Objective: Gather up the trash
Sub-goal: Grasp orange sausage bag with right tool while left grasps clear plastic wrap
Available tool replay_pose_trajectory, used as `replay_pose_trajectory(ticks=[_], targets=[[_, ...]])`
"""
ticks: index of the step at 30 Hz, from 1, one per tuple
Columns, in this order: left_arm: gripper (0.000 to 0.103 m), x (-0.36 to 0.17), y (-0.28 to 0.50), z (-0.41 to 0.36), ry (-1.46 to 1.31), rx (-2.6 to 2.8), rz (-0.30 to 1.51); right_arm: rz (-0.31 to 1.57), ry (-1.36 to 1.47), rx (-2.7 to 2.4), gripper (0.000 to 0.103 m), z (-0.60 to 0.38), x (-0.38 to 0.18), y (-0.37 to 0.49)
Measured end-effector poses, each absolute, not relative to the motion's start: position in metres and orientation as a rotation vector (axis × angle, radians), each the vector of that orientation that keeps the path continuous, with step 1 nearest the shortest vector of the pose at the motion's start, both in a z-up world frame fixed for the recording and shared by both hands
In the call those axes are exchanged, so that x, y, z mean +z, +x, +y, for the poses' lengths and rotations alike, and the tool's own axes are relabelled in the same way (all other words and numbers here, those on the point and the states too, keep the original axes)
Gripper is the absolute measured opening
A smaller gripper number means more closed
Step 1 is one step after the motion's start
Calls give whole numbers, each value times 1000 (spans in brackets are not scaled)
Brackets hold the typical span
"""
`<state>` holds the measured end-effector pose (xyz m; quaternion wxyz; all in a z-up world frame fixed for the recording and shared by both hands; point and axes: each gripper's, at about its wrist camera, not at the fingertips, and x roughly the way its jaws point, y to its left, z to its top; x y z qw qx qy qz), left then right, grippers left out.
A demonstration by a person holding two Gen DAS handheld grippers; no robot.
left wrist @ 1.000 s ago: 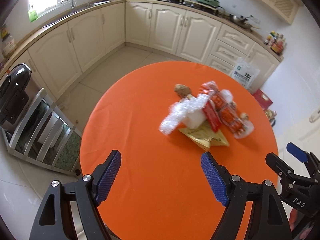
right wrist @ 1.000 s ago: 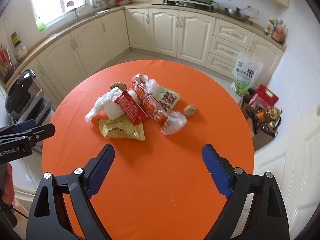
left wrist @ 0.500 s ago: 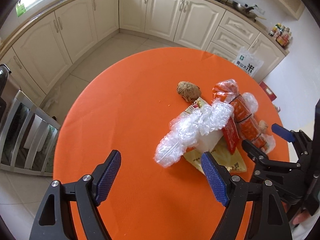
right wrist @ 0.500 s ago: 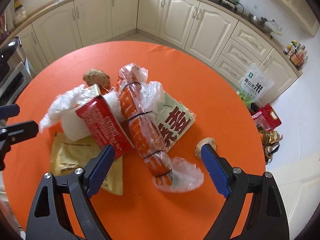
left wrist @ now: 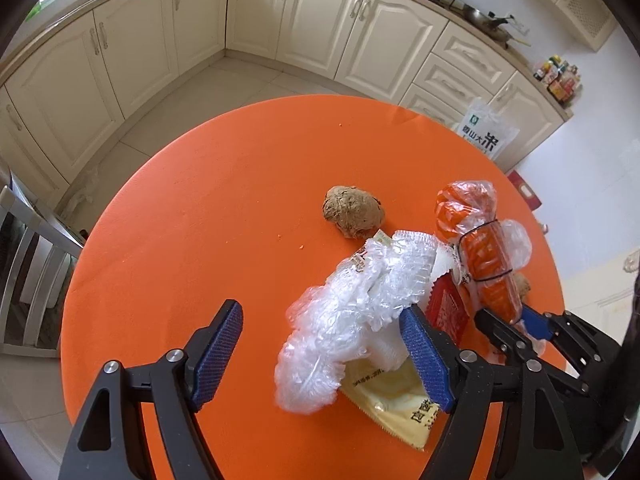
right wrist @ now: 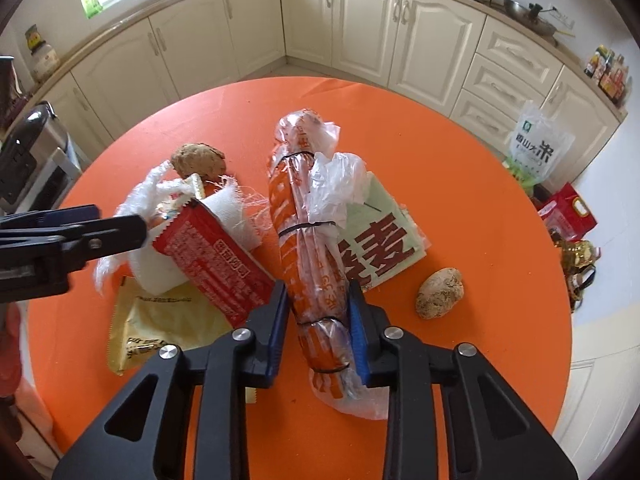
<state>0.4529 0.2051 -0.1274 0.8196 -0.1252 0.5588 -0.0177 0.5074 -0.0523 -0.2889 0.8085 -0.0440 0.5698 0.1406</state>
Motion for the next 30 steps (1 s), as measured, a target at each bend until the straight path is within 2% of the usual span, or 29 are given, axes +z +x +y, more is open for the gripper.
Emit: replay_pose_trajectory(ticks=[1, 2, 3, 4, 5, 10, 21, 30], targets=[[68, -129, 455, 205, -265, -40, 1189, 1219, -96, 297, 28, -49, -288, 507], [58, -130, 456, 206, -278, -47, 1171, 1217, -101, 297, 28, -49, -288, 507], [43, -130, 455, 209, -289, -61, 1164, 1216, -101, 296, 28, -49, -288, 507], [34, -129, 454, 211, -311, -83, 1158, 1215, -101, 296, 28, -48, -288, 506], [20, -130, 456, 214, -321, -81, 1169, 1215, -99, 295, 28, -48, -288, 507], [16, -130, 447, 214, -251, -51, 1136, 1212, -90, 301, 26, -47, -285, 503], [16, -120, 431, 191, -215, -39, 1118, 1193, -11, 333, 25, -54, -268, 493], [16, -90, 401, 173, -190, -58, 1083, 1158, 31, 297, 25, -78, -235, 469]])
